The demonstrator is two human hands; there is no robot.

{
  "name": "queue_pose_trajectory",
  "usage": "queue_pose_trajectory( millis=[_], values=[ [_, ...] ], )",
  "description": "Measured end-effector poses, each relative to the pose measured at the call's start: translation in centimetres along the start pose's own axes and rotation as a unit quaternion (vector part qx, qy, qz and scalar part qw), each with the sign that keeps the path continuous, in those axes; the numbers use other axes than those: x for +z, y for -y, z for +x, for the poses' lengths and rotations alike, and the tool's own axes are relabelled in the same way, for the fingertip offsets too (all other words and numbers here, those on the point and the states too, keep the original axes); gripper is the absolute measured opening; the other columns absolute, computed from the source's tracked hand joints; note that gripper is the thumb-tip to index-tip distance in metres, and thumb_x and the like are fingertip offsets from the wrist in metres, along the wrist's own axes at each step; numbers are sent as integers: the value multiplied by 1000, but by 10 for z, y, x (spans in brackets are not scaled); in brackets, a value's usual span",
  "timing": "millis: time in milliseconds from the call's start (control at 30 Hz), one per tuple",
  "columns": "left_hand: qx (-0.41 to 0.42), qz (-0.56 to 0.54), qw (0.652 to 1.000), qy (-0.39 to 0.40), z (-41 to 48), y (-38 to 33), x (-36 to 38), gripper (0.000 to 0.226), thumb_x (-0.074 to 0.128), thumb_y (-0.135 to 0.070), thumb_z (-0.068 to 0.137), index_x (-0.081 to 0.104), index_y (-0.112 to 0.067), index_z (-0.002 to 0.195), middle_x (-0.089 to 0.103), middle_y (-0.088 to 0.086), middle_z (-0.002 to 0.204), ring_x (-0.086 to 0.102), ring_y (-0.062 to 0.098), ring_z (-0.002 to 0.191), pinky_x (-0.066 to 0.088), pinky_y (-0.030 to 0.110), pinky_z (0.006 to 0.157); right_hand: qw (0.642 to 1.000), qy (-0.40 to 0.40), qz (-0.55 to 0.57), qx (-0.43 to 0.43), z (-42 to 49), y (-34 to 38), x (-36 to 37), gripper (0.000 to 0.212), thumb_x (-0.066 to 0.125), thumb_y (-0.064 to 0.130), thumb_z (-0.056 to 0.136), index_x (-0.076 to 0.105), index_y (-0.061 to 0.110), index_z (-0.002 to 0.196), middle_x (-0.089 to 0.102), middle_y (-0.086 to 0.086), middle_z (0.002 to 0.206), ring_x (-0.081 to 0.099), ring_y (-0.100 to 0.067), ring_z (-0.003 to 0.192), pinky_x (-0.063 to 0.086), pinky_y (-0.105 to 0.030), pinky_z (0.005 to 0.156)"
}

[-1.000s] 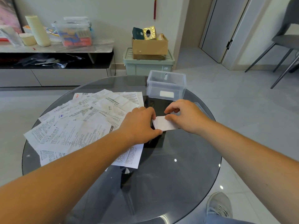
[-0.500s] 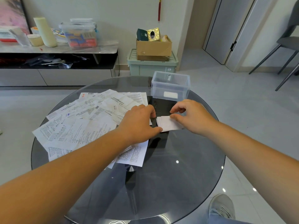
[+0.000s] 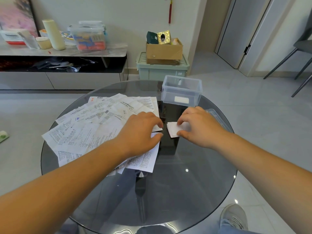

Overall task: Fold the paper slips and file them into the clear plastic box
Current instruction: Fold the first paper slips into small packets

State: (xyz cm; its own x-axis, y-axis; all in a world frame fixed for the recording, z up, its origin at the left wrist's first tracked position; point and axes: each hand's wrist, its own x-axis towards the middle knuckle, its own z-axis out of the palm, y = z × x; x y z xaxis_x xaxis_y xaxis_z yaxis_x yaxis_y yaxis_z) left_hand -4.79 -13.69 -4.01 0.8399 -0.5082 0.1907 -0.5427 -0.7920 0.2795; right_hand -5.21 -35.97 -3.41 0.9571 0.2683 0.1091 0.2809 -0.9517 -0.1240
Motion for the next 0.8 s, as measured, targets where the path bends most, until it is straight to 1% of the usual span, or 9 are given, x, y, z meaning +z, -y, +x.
queue_pose_trajectory(
  millis=[67,133,200,300,433,533,633,733,800],
  values=[
    [60,34,997,39,1,-4,4,41,50,-50,97,58,-33,133,53,-10,141,44,13,131,33,39,112,999,22,-25,-15,1,-1,-1,30,65,44,92,65,32,120,54,9,127,42,-18,122,36,-36,101],
    [85,60,991,83,2,-9,9,50,44,-54,99,50,-33,143,43,-8,152,33,14,141,21,40,118,998,48,-37,-27,2,-3,1,29,60,41,95,64,33,123,55,9,131,44,-19,124,35,-39,104],
    [98,77,987,103,3,-11,13,52,40,-56,100,46,-33,147,39,-7,155,28,15,144,15,41,119,996,69,-35,-34,2,-4,3,30,54,38,99,62,35,128,54,8,133,46,-19,126,34,-40,106],
    [106,107,982,112,3,-10,15,53,36,-57,101,46,-33,147,39,-8,155,28,15,144,15,41,119,994,95,-33,-41,3,-6,4,34,48,33,103,57,38,135,51,7,136,46,-20,127,31,-39,105],
    [107,109,981,118,4,-9,16,54,35,-58,101,46,-33,148,37,-7,158,25,15,146,15,40,119,991,110,-60,-56,6,-9,1,37,42,32,105,52,43,139,47,7,141,43,-21,128,30,-40,104],
    [100,103,982,122,5,-8,16,55,36,-58,101,44,-33,149,34,-8,160,23,15,148,14,40,120,992,101,-61,-52,6,-10,4,37,43,31,104,52,43,138,49,8,140,42,-21,128,29,-40,105],
    [92,81,986,113,4,-7,17,55,40,-56,100,43,-32,149,36,-7,158,25,14,147,15,39,120,996,79,-23,-44,4,-10,5,37,46,29,102,55,40,136,50,10,139,40,-20,129,27,-38,106],
    [82,35,992,85,3,-6,13,55,46,-55,99,45,-29,148,42,-6,154,31,14,143,21,39,120,999,23,40,-23,1,-11,-2,35,52,24,97,62,34,129,54,8,135,42,-19,130,30,-39,105],
    [65,5,996,52,0,-3,2,52,50,-54,97,50,-29,143,48,-7,148,39,13,138,29,40,117,998,-26,58,-10,-2,-9,-10,30,57,25,96,65,31,124,57,8,130,45,-18,126,33,-40,104]
  ],
)
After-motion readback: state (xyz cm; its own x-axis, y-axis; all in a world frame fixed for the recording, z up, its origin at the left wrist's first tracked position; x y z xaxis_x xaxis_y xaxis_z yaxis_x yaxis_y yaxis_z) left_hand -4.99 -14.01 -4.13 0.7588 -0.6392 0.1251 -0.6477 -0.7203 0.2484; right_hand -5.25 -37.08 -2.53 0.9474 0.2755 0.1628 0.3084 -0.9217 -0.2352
